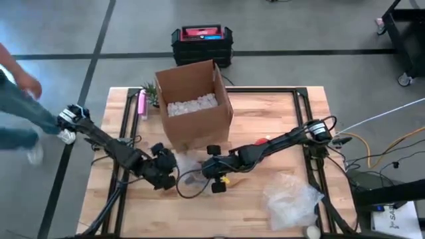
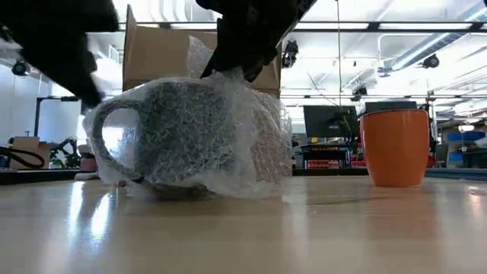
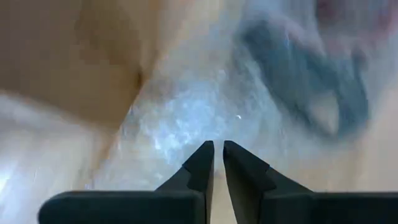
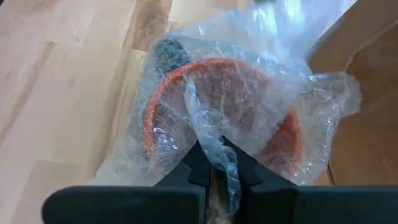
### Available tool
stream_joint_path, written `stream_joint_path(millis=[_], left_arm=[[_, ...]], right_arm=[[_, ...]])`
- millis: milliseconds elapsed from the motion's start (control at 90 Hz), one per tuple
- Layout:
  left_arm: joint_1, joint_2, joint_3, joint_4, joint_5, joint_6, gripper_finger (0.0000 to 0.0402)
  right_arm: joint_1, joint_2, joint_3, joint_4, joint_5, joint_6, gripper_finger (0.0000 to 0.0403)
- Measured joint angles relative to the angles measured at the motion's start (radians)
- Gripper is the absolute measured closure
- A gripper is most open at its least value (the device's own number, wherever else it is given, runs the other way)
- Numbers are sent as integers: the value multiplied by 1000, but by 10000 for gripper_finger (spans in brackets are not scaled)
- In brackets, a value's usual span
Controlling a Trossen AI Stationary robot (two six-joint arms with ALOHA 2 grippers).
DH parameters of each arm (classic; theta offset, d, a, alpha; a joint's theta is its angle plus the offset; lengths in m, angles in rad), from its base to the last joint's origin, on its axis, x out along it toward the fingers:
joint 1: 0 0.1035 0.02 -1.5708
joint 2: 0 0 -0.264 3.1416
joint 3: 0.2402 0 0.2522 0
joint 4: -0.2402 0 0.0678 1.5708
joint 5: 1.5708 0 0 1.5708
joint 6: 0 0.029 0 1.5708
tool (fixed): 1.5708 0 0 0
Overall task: Wrap mug
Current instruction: Wrap the black mug with transparent bubble wrap
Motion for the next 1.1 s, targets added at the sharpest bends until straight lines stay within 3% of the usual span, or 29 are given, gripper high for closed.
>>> stream_joint_path(millis=[178, 378, 533, 722, 878, 978, 1100], left_arm=[[41, 11, -30, 419, 27, 281, 381], [72, 88, -39, 479, 100, 317, 381], [61, 109, 63, 301, 146, 259, 381], [-6, 102, 311, -274, 124, 99, 381], [-47, 102, 287, -603, 98, -159, 381], [-51, 99, 184, -547, 41, -217, 381], [-26, 101, 66, -229, -47, -118, 381]], right_arm=[[0, 1, 0, 0, 0, 4, 401], [0, 5, 0, 3, 0, 4, 401], [-2, 5, 0, 1, 0, 16, 401], [-2, 4, 0, -13, 0, 20, 401], [-5, 3, 0, -15, 0, 20, 401], [-5, 3, 0, -16, 0, 21, 401], [-5, 3, 0, -16, 0, 21, 401]])
